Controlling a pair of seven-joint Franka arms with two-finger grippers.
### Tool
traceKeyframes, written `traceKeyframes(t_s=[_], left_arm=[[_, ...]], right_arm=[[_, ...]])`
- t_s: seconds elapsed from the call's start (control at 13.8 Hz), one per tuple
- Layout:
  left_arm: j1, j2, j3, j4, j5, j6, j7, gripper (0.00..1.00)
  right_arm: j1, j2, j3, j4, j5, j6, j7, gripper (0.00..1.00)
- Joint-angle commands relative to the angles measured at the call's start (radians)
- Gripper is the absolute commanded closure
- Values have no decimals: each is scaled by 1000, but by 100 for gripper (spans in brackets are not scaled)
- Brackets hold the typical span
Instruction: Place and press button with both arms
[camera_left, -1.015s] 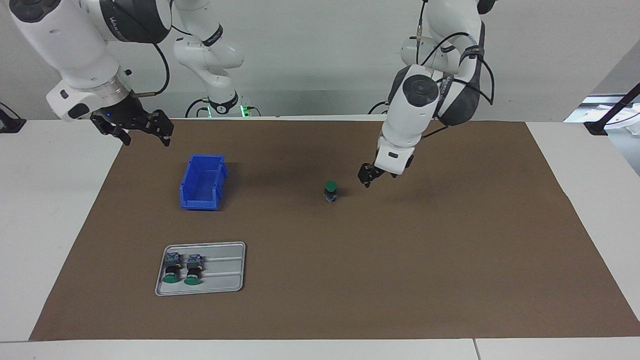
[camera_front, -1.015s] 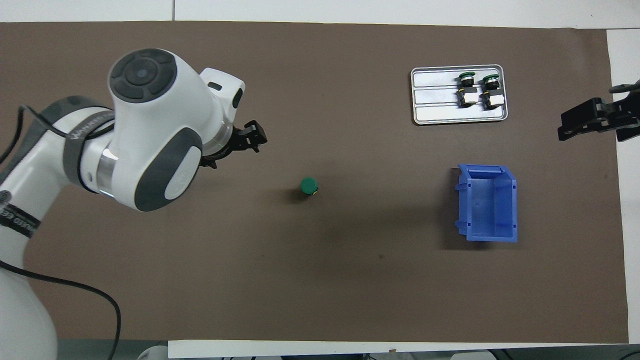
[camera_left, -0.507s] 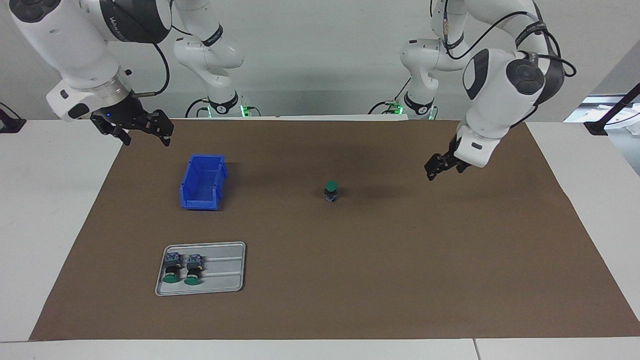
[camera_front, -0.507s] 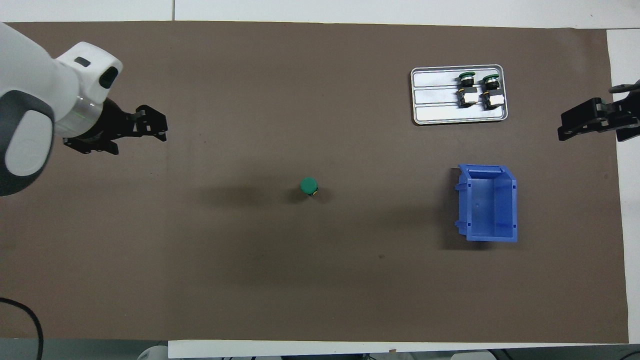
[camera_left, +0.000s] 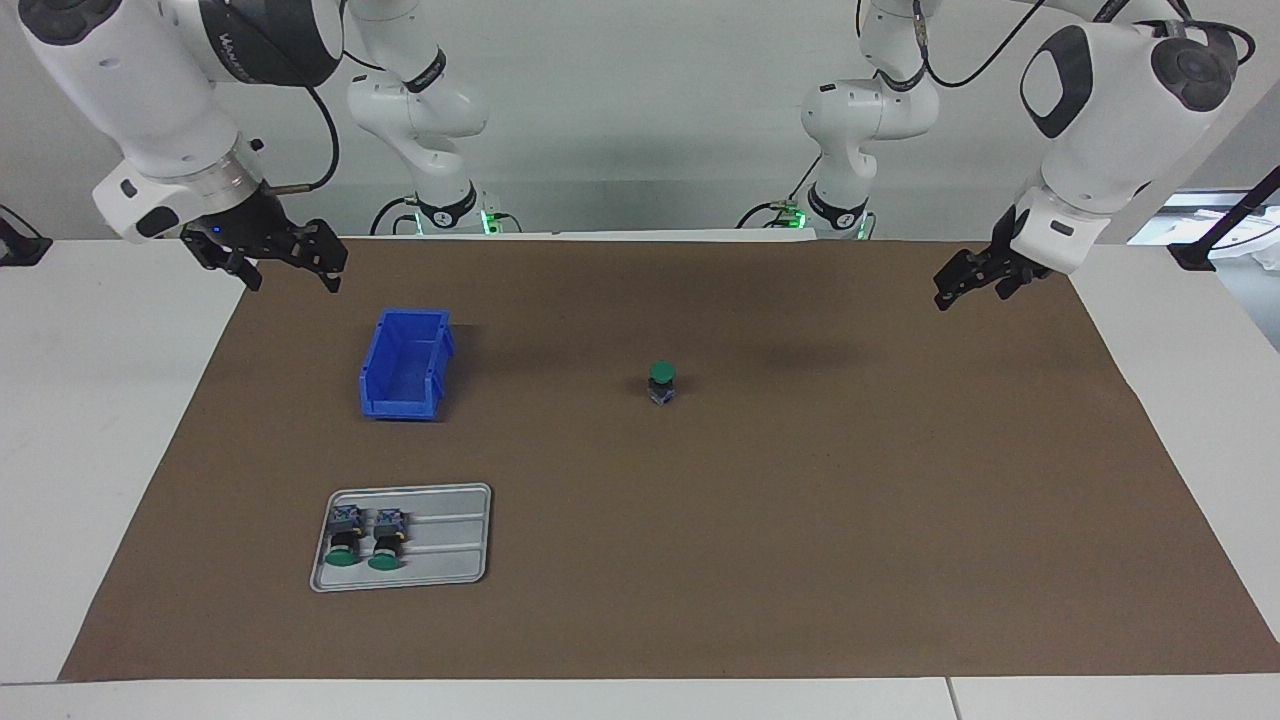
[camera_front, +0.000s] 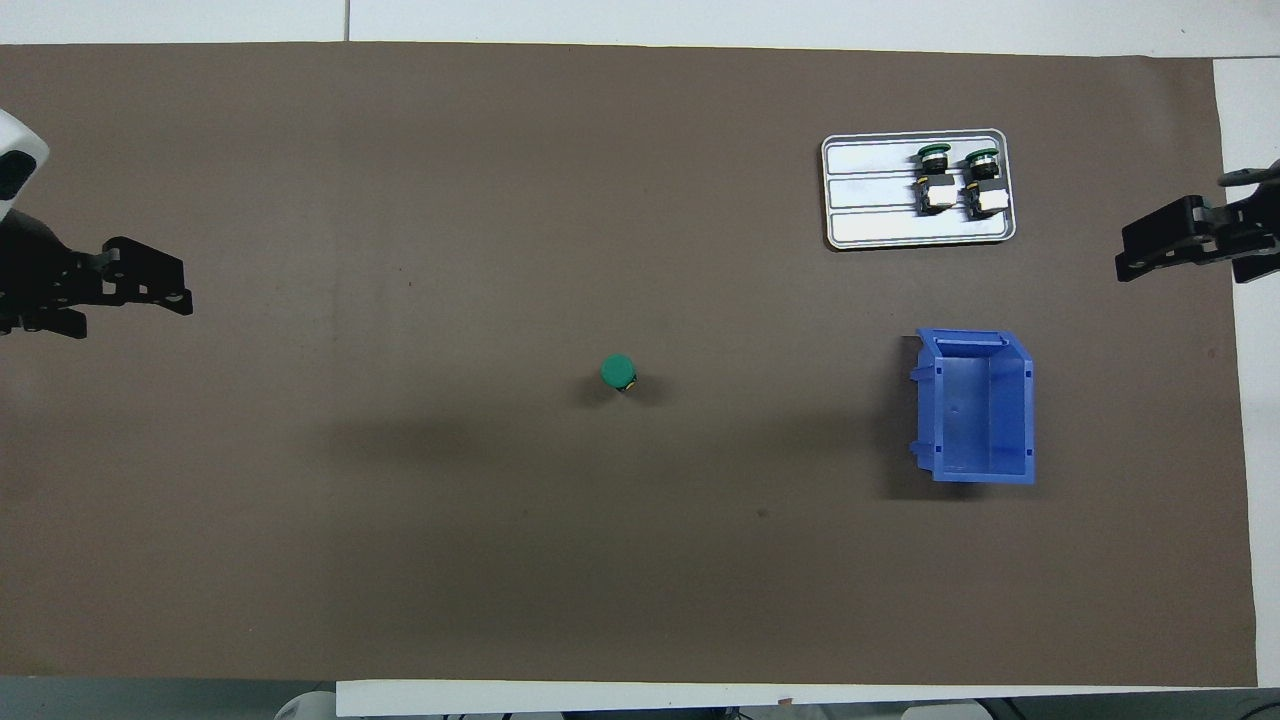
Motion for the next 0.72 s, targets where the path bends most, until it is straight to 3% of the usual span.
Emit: traceKeyframes(t_s=[0.0, 0.65], left_arm=[[3, 17, 1, 76, 24, -75, 56, 1], [50, 5, 20, 70, 27, -78, 170, 1]], right_arm=[[-12, -26, 6, -31, 8, 7, -21, 2], [-12, -26, 6, -31, 8, 7, -22, 2]])
